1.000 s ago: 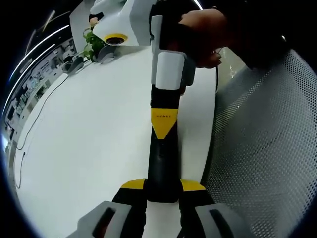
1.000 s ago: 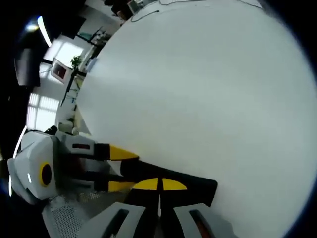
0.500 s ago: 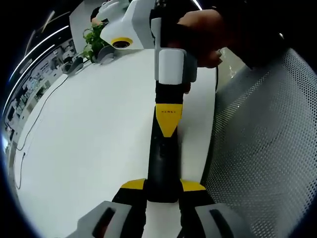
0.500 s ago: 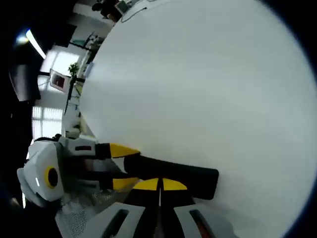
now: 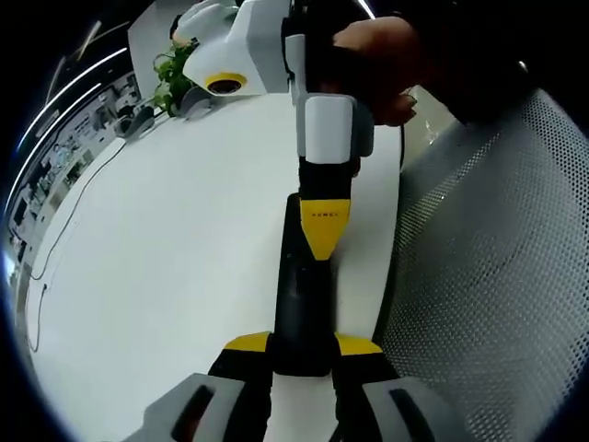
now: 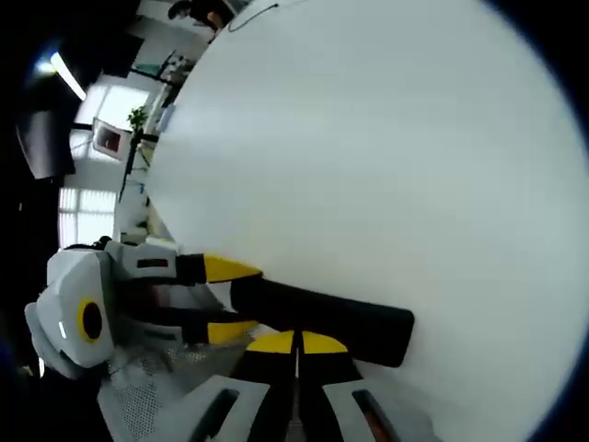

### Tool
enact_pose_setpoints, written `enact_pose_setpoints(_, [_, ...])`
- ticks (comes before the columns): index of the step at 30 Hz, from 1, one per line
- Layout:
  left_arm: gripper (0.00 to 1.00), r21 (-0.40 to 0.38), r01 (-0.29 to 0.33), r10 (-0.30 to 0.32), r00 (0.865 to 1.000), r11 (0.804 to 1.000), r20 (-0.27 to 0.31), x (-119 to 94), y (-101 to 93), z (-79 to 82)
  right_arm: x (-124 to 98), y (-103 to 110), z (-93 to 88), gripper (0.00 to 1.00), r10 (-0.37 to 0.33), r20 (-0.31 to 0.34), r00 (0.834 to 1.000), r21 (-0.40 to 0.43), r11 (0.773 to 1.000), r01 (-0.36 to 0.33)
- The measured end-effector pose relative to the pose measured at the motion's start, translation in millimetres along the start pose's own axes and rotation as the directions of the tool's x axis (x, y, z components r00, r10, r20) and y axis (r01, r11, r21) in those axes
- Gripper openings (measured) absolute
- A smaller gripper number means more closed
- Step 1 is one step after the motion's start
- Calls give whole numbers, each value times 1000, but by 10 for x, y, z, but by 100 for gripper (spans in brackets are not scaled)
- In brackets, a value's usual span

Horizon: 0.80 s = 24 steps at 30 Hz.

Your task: Press the specified remote control buttons in sequence, fully releasing each button before pressing the next.

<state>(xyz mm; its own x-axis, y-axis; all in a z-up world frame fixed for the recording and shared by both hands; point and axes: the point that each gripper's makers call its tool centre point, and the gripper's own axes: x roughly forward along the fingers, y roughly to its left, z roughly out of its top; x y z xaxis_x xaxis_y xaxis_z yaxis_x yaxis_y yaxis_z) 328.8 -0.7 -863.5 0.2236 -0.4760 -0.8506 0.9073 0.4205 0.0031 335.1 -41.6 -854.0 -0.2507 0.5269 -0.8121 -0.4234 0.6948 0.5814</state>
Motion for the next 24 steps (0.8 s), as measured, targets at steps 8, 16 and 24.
enact_pose_setpoints(8, [24,8,5,-5,1000,1000,-1,2,-8,3,24,7,-25,0,-50,-20,999,-47,998,49])
enact_pose_setpoints(16, [25,10,9,-9,1000,1000,3,2,-4,6,33,-12,-16,0,-107,-22,994,-96,990,105])
enact_pose_setpoints(24, [24,7,8,-8,1000,1000,12,2,-3,5,14,57,84,0,-16,38,999,-27,999,17])
